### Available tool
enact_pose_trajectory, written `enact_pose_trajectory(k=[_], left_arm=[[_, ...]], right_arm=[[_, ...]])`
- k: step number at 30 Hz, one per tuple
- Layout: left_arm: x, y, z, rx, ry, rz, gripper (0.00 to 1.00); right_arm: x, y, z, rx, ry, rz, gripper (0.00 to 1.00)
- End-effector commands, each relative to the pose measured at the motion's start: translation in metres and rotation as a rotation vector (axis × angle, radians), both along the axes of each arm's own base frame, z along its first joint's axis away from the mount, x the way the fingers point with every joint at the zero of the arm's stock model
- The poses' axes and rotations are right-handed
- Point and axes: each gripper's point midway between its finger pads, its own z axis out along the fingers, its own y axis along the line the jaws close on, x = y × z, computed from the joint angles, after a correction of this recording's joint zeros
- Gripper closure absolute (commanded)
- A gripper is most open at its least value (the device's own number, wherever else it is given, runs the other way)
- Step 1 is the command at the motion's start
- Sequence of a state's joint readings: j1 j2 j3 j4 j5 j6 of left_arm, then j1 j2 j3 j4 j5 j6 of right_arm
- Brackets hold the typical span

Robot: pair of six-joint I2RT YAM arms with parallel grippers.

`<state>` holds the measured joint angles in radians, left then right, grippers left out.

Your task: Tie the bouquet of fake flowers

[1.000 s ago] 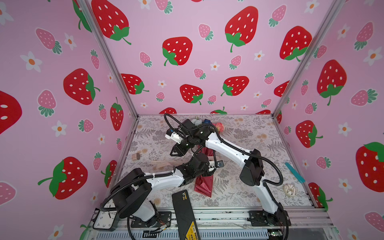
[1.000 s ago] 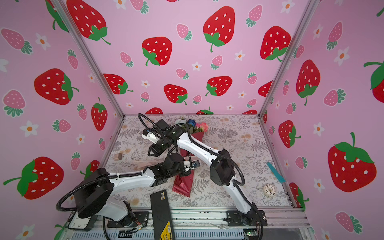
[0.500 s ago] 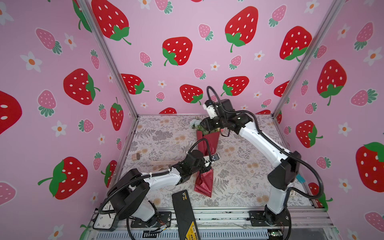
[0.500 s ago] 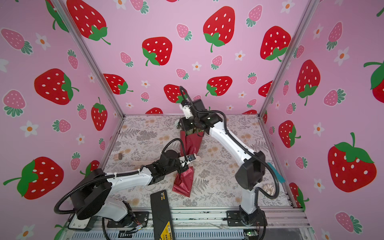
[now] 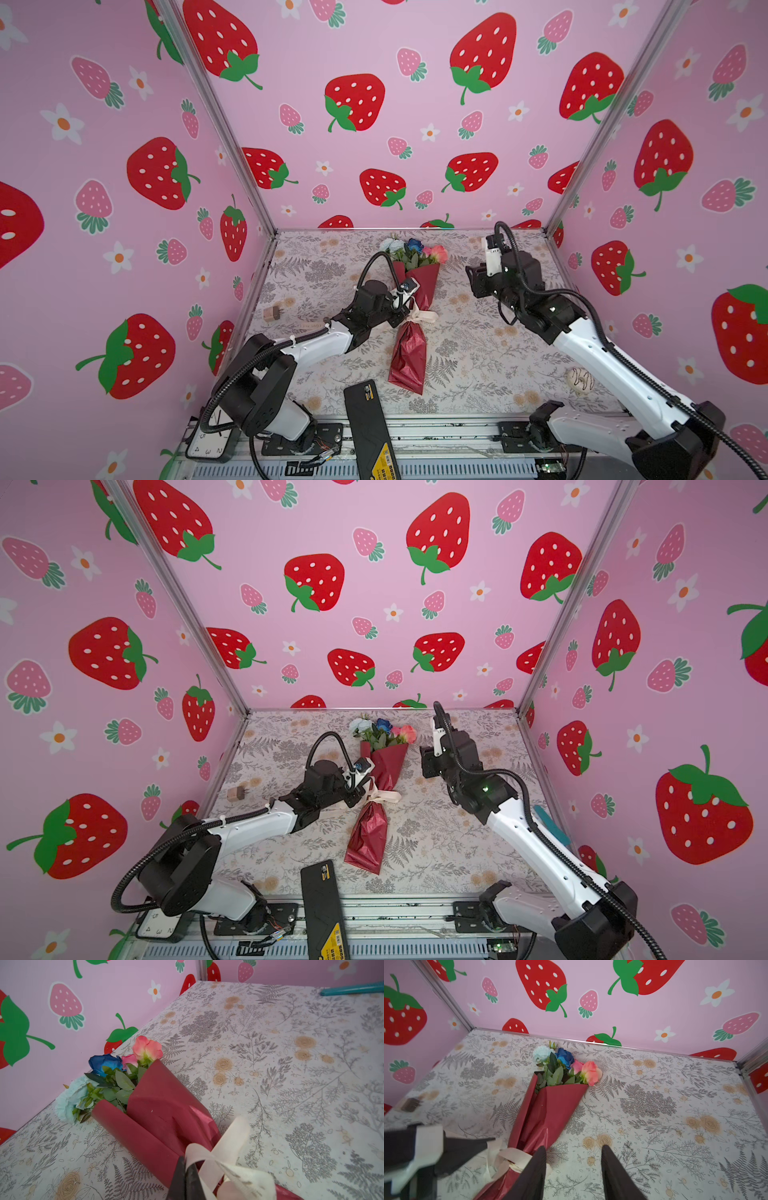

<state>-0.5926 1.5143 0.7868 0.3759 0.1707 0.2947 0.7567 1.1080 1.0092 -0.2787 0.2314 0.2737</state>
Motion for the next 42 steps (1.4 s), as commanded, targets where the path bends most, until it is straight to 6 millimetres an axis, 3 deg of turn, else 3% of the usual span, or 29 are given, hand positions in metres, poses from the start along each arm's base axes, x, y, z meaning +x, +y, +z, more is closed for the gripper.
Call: enact_pose_trajectory(k=[1, 9, 11, 18, 24, 27, 33, 42], left_arm=[[0.008, -0.006, 0.007, -0.092, 0.099, 0.009, 1.00], [0.024, 0.003, -0.004, -0.195, 0.240, 0.049, 1.00], [0.027, 0.004, -0.004, -0.209, 0.276, 0.046, 1.00], [0.037, 0.009, -0.002, -0.250, 0.417, 0.025, 1.00], [0.040, 0.009, -0.011, -0.245, 0.549, 0.008, 1.00], [0.041, 0.007, -0.013, -0.251, 0.583, -0.001, 1.00], [0.042, 0.005, -0.014, -0.257, 0.589, -0.015, 1.00], [0.039, 0.005, -0.018, -0.246, 0.591, -0.022, 1.00]], right_arm=[[-0.030, 0.034, -0.007, -0.090, -0.091, 0.107, 0.55], [-0.134, 0.160, -0.095, -0.372, -0.154, 0.545, 0.55], [-0.146, 0.186, -0.114, -0.440, -0.172, 0.610, 0.55], [-0.146, 0.256, -0.153, -0.482, -0.205, 0.722, 0.51], [-0.142, 0.304, -0.179, -0.520, -0.226, 0.784, 0.49], [-0.138, 0.323, -0.188, -0.511, -0.217, 0.819, 0.43], [-0.126, 0.355, -0.206, -0.541, -0.245, 0.864, 0.39], [-0.088, 0.376, -0.225, -0.554, -0.234, 0.870, 0.38]])
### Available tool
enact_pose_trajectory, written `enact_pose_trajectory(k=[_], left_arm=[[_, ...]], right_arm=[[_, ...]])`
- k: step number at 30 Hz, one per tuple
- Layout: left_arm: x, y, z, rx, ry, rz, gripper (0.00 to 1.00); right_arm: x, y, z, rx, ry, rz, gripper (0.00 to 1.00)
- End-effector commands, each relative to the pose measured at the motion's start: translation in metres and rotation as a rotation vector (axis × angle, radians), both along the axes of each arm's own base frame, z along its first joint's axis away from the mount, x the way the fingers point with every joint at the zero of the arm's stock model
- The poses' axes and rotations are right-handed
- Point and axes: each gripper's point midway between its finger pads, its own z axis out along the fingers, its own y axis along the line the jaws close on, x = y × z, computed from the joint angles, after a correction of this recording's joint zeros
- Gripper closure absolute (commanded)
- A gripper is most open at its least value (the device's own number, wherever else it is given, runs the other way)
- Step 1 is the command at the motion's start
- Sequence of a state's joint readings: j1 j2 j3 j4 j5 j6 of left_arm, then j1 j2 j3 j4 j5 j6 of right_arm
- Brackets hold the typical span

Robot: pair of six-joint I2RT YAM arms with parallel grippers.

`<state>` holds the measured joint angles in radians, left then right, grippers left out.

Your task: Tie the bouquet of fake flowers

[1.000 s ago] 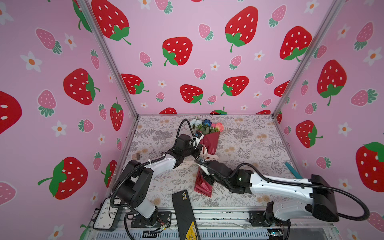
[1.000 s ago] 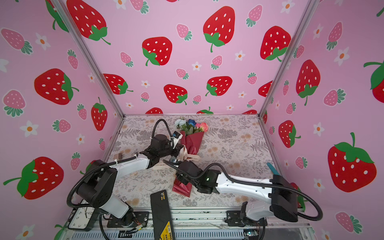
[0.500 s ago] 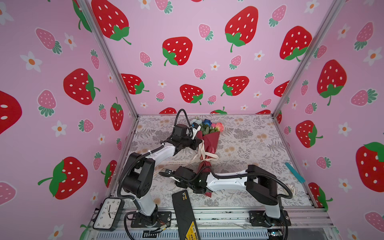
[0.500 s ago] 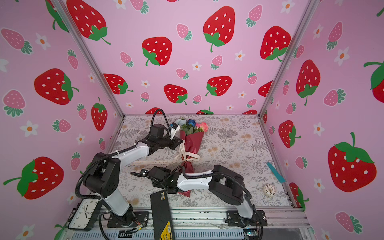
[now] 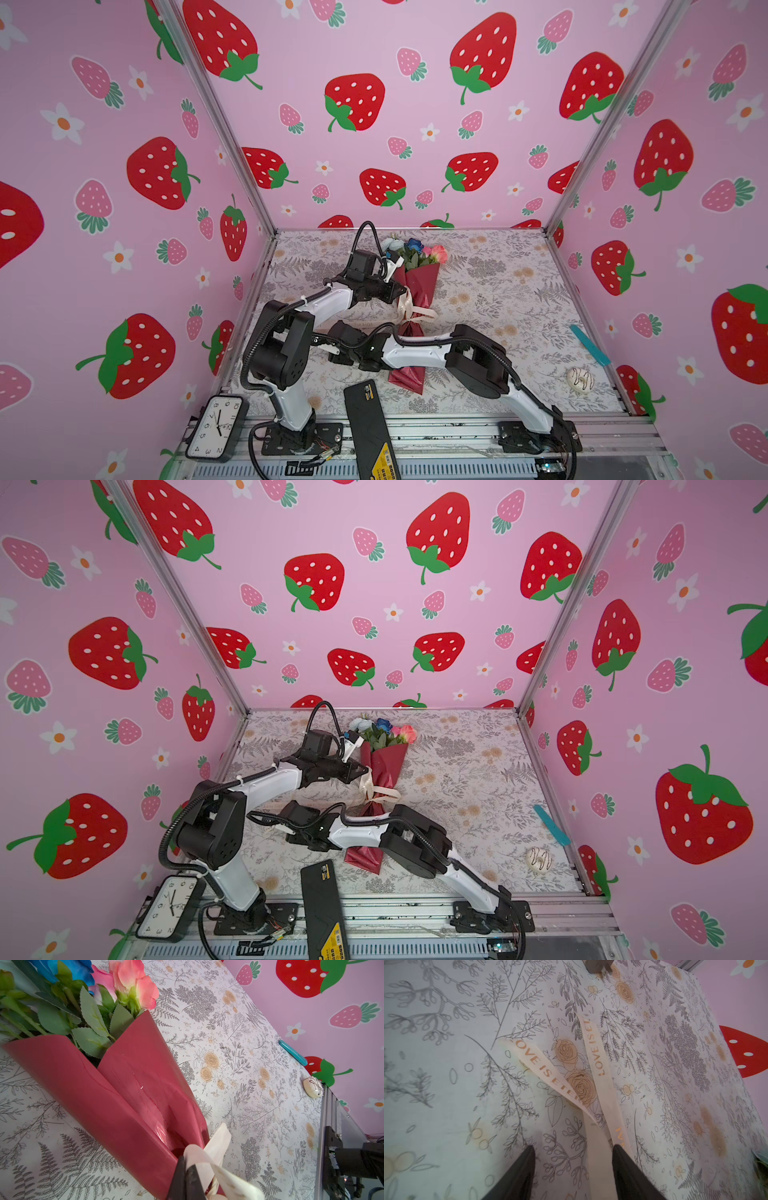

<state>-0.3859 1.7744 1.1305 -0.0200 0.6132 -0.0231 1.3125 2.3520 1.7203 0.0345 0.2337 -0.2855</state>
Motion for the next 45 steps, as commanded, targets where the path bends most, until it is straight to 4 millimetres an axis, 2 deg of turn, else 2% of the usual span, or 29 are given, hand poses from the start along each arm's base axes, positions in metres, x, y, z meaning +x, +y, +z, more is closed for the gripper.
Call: enact_pose_trajectory(k=[1, 7, 14, 17, 24, 28, 33, 35, 40, 45], left_arm=[[0.004, -0.004, 0.010, -0.016, -0.020, -0.023, 1.00], [0.006, -0.004, 0.009, -0.012, -0.019, -0.021, 1.00], [0.007, -0.004, 0.010, -0.010, -0.025, -0.024, 1.00], [0.007, -0.005, 0.010, -0.010, -0.025, -0.023, 1.00], [0.007, -0.005, 0.008, -0.012, -0.017, -0.022, 1.00], [0.007, -0.005, 0.008, -0.012, -0.020, -0.021, 1.00], [0.007, -0.005, 0.007, -0.011, -0.017, -0.024, 1.00], [0.007, -0.005, 0.007, -0.011, -0.018, -0.022, 1.00], [0.006, -0.004, 0.005, -0.008, -0.019, -0.025, 1.00], [0.006, -0.002, 0.006, -0.005, -0.036, -0.025, 1.00]], right_arm=[[0.011, 0.008, -0.001, -0.011, -0.009, 0.032, 0.38], [0.013, 0.019, -0.010, -0.010, 0.063, 0.083, 0.38], [-0.001, 0.016, -0.032, -0.068, 0.120, 0.164, 0.46], [-0.001, 0.014, -0.041, -0.091, 0.131, 0.165, 0.48], [-0.002, 0.016, -0.053, -0.117, 0.178, 0.171, 0.67], [-0.006, 0.014, -0.056, -0.130, 0.201, 0.186, 0.81], [-0.007, 0.008, -0.060, -0.157, 0.215, 0.181, 0.92], [-0.007, 0.006, -0.058, -0.162, 0.210, 0.175, 1.00], [-0.010, 0.001, -0.039, -0.145, 0.210, 0.166, 1.00], [-0.019, -0.012, 0.003, -0.079, 0.180, 0.147, 1.00]])
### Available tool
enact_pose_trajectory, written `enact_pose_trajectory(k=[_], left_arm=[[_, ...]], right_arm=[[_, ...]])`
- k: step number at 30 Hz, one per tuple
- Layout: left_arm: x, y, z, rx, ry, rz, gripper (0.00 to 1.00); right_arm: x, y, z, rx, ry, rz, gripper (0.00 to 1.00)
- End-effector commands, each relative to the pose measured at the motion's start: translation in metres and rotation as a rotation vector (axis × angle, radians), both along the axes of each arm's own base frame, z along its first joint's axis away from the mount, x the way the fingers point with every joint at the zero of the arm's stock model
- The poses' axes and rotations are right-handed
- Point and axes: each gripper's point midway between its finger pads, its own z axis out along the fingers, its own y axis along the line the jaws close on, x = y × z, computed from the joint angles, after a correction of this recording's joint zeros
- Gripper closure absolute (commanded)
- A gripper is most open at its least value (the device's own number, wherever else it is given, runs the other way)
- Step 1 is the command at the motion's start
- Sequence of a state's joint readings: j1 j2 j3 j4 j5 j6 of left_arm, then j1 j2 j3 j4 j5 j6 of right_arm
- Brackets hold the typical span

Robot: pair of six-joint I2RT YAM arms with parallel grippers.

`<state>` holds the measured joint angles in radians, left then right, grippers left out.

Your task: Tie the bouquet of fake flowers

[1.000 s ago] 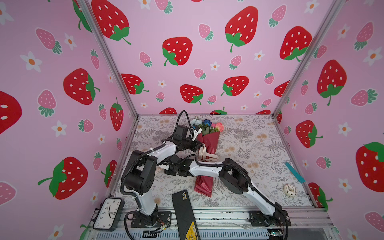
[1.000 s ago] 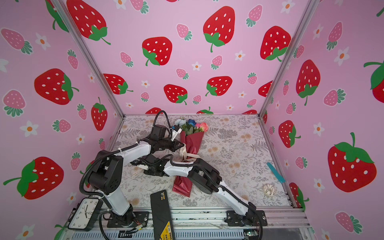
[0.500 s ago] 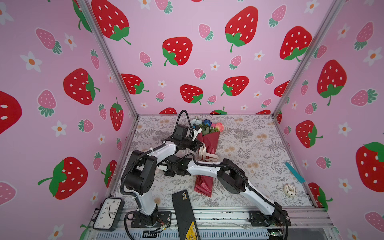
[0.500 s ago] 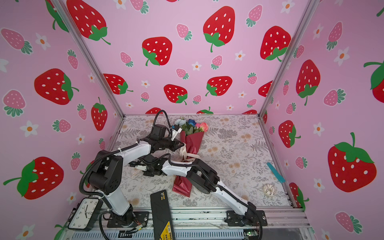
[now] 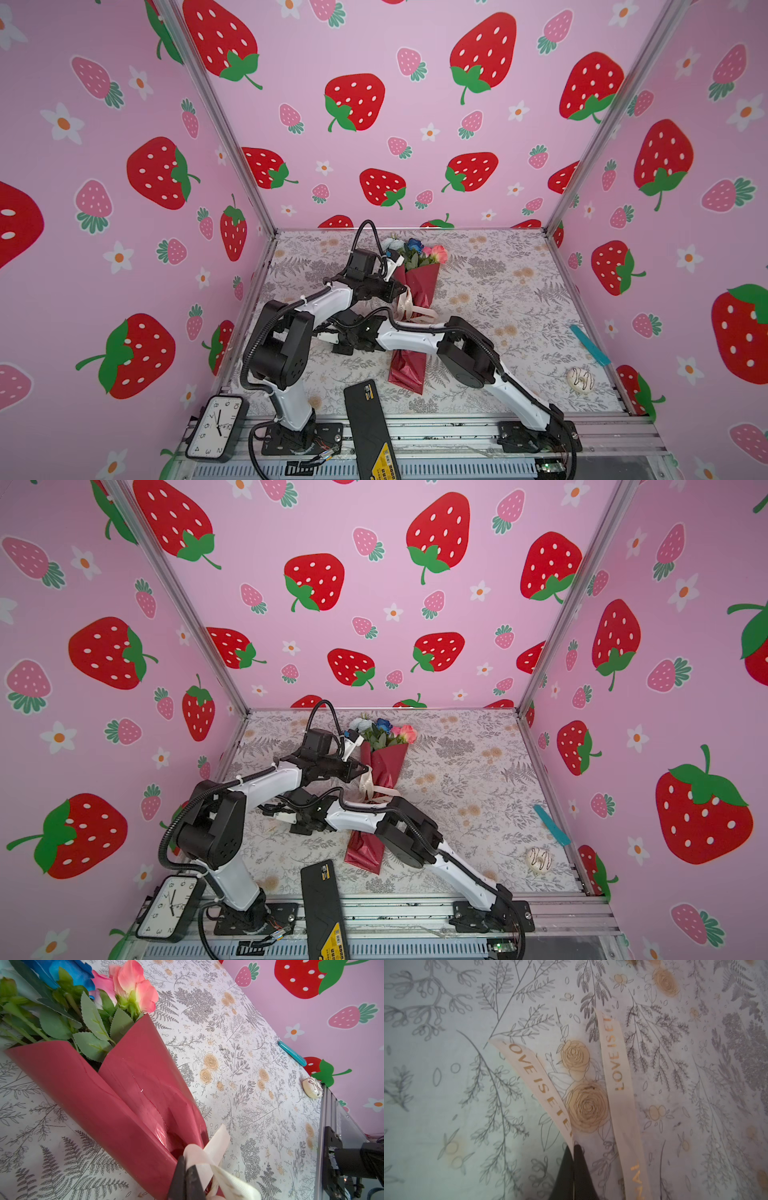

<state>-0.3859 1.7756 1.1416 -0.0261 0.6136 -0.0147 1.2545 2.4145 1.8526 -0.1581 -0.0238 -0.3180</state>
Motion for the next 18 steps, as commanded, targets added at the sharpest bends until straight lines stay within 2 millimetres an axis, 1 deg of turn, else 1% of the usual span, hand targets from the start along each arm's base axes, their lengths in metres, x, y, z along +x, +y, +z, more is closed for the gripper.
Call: enact_pose_trajectory(k=[1, 5, 7, 13, 15, 16, 18], left_arm=[[0.005, 0.000, 0.004, -0.006, -0.028, -0.017, 1.00], [0.004, 0.001, 0.006, -0.010, -0.038, -0.016, 1.00], [0.004, 0.003, 0.007, -0.011, -0.042, -0.012, 1.00], [0.002, 0.006, 0.009, -0.011, -0.050, -0.003, 1.00], [0.002, 0.007, 0.008, -0.011, -0.052, 0.001, 1.00], [0.002, 0.007, 0.008, -0.011, -0.052, 0.003, 1.00], [0.001, 0.007, 0.007, -0.013, -0.049, 0.006, 1.00]], right_arm=[[-0.013, -0.018, 0.031, 0.013, -0.007, -0.013, 1.00], [-0.022, -0.036, 0.064, 0.085, 0.010, -0.047, 1.00], [-0.025, -0.047, 0.076, 0.104, 0.011, -0.065, 1.00], [-0.030, -0.088, 0.110, 0.151, -0.005, -0.142, 1.00], [-0.031, -0.103, 0.127, 0.193, -0.005, -0.176, 1.00], [-0.031, -0.109, 0.132, 0.207, -0.003, -0.190, 1.00], [-0.032, -0.124, 0.150, 0.256, -0.001, -0.224, 1.00]])
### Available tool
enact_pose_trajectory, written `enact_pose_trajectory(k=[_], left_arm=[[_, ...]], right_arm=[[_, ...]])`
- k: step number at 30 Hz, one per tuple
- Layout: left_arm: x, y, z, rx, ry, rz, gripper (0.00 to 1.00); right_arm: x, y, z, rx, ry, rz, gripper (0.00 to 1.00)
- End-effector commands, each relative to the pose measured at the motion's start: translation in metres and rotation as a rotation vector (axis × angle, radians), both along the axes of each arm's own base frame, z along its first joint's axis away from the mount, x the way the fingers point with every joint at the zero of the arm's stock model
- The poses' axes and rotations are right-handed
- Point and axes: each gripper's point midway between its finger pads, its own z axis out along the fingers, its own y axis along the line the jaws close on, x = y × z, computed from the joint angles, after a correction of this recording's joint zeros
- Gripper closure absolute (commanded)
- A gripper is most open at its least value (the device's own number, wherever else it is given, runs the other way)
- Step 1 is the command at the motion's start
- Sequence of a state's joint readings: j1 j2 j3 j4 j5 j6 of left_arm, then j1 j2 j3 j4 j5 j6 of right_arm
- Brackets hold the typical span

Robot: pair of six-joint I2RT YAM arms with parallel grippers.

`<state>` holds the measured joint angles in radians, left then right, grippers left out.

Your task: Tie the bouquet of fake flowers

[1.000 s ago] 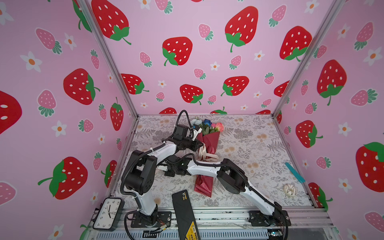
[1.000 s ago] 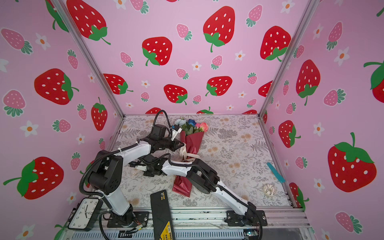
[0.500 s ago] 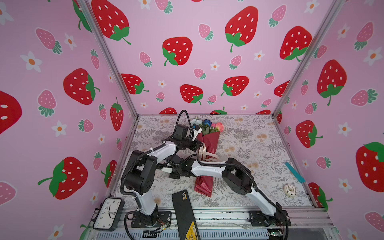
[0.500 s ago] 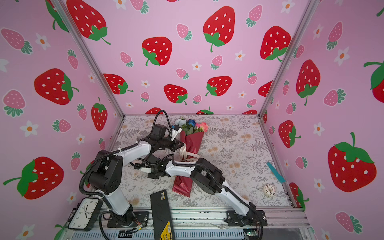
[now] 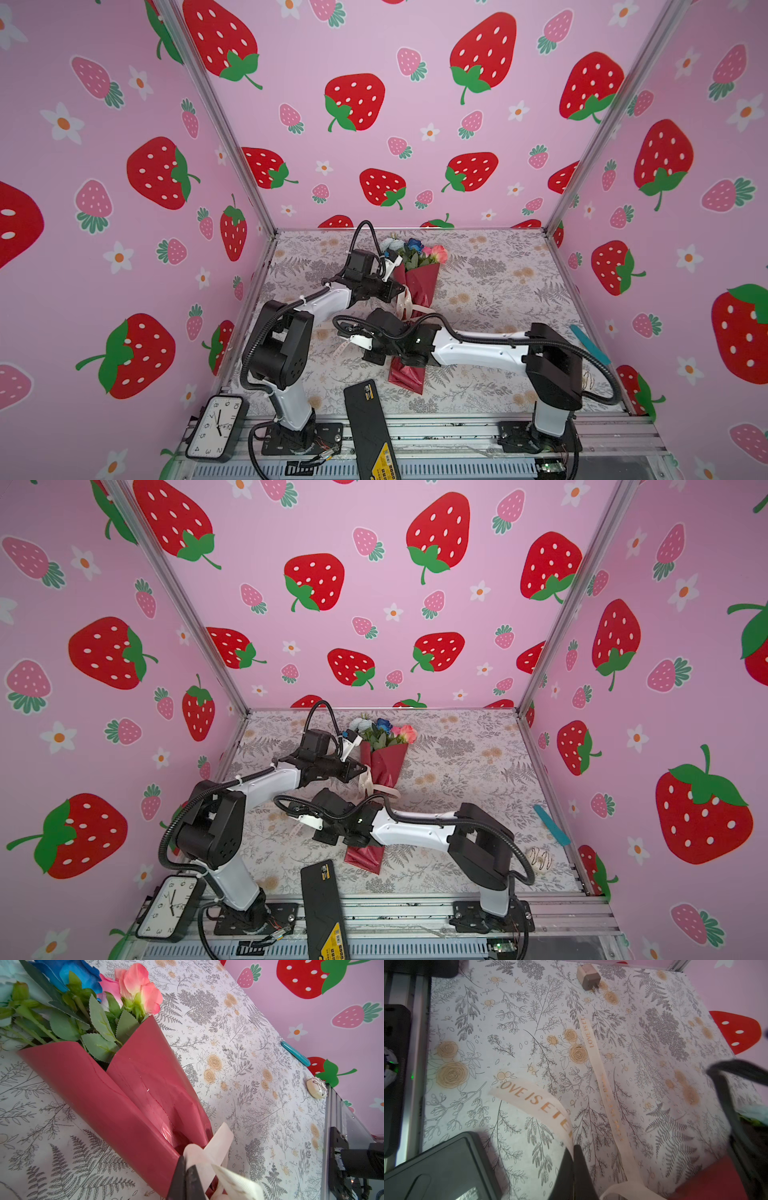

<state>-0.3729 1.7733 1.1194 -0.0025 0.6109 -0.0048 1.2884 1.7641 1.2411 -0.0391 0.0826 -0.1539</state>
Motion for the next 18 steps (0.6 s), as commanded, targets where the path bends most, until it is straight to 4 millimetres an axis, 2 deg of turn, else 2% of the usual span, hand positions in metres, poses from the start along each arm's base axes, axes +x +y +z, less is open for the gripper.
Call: enact_pose_trajectory(k=[1, 8, 13, 18], left_arm=[[-0.001, 0.001, 0.011, -0.019, -0.038, -0.001, 1.00], [-0.004, 0.005, 0.015, -0.034, -0.061, 0.023, 1.00], [-0.009, 0.007, 0.020, -0.054, -0.089, 0.048, 1.00], [-0.020, -0.002, 0.025, -0.046, -0.103, 0.040, 1.00]], right_arm=[[0.003, -0.018, 0.034, 0.107, -0.001, -0.084, 1.00], [0.016, -0.082, 0.063, 0.214, -0.008, -0.280, 1.00], [0.040, -0.141, 0.080, 0.327, -0.014, -0.502, 1.00], [0.059, -0.198, 0.090, 0.429, -0.015, -0.708, 1.00]])
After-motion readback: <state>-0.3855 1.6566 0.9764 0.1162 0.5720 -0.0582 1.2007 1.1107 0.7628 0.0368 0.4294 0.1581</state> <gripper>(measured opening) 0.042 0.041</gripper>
